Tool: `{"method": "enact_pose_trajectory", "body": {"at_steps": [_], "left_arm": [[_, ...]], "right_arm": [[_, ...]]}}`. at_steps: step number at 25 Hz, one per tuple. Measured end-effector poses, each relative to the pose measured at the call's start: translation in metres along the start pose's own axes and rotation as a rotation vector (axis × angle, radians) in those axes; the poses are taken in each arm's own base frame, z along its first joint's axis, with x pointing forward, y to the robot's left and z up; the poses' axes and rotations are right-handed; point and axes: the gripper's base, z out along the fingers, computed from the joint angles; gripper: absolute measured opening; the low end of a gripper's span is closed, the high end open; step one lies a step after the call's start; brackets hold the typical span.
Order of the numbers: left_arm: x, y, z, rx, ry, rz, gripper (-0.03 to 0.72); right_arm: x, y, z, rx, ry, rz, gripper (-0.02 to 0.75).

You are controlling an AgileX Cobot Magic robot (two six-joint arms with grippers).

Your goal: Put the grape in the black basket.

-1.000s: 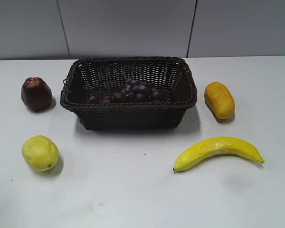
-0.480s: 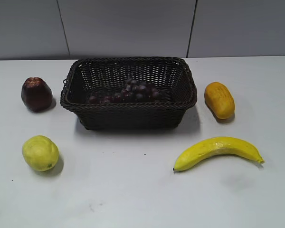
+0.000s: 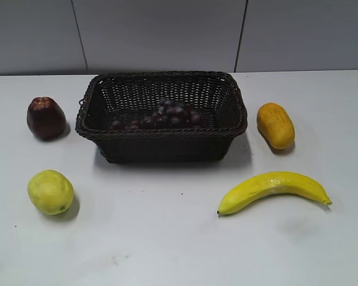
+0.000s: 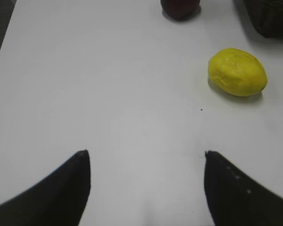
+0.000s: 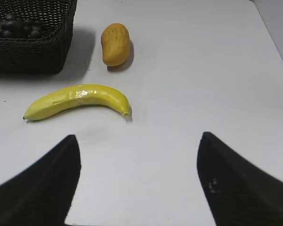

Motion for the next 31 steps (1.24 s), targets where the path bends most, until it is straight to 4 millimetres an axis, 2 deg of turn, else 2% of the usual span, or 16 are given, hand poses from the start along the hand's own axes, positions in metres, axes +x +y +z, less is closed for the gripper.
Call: {"method": "enact_pose_trajectory", "body": {"at_steps": [11,20,31], "left_arm": [[0.000,0.000,0.000,-0.001,-0.009,-0.001,0.552],[0.017,-0.003,-0.022,-0.017,-0.196,0.010,0.552],[0.018,-0.003,-0.023,-0.019,-0.206,0.010,0.552]], "right_arm": [[0.000,0.000,0.000,0.000,0.000,0.000,0.585],[0.000,0.000,0.000,-0.001,0.000,0.000,0.585],[0.000,0.000,0.000,-0.001,0.000,0.000,0.585]]}}
